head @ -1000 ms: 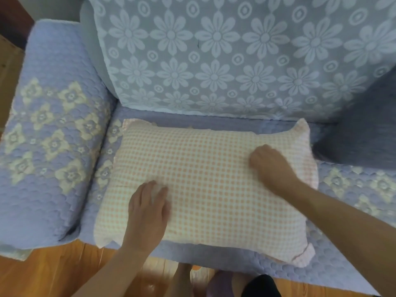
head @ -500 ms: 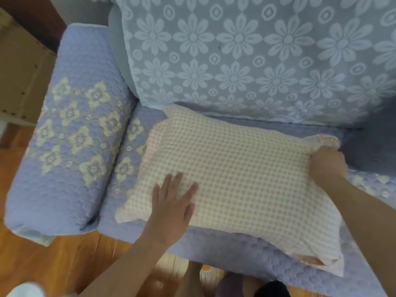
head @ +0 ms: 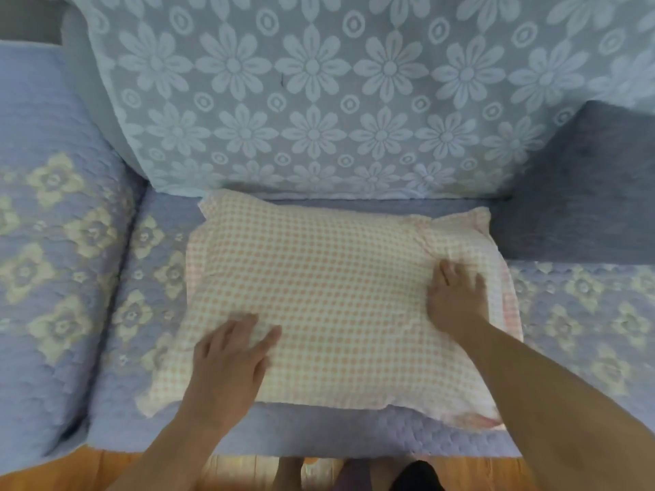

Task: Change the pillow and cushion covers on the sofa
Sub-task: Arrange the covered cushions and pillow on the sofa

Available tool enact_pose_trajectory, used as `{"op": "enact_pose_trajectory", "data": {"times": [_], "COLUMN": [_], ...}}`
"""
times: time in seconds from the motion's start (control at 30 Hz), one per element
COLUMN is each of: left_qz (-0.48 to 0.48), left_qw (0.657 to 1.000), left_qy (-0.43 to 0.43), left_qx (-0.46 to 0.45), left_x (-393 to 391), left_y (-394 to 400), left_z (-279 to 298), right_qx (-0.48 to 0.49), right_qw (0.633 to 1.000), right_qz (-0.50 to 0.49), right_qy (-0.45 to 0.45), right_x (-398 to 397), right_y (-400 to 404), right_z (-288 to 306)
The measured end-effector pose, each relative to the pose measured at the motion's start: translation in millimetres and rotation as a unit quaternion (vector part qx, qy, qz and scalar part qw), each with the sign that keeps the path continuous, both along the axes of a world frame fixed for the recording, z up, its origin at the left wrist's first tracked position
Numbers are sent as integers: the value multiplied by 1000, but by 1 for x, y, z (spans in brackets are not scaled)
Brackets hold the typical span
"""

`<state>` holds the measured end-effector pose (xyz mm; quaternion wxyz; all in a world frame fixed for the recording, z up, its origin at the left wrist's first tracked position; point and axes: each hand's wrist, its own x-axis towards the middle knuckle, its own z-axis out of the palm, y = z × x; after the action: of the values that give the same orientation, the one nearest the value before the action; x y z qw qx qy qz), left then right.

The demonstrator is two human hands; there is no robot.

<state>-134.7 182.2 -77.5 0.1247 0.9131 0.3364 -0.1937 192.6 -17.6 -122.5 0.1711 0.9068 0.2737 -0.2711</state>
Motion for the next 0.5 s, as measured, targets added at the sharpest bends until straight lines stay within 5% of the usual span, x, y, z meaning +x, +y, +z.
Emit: {"op": "enact_pose_trajectory", "data": {"times": [0.07, 0.17, 0.3, 0.37, 0.43, 0.5], "left_qz": [-27, -43, -74, -107, -126, -120], "left_qw": [999, 998, 994, 994, 991, 984], "left_qy": [30, -37, -84, -20, 43, 130], "left_qx": [6, 22, 17, 10, 8, -12], "left_x": [34, 82, 112, 110, 99, 101], "left_y": [1, 3, 20, 8, -4, -14], "left_z": [0, 3, -12, -27, -43, -46], "right_qx": [-62, 115, 371, 318, 154, 61], "right_qw": [993, 986, 925, 937, 987, 994], "right_qz": [-103, -118, 84, 146, 25, -90], "right_qy": [9, 13, 15, 4, 25, 20], "right_x": [27, -18, -108, -99, -68, -51], "right_y": [-1, 65, 93, 38, -43, -86], "right_z": [-4, 17, 58, 30, -14, -34]}}
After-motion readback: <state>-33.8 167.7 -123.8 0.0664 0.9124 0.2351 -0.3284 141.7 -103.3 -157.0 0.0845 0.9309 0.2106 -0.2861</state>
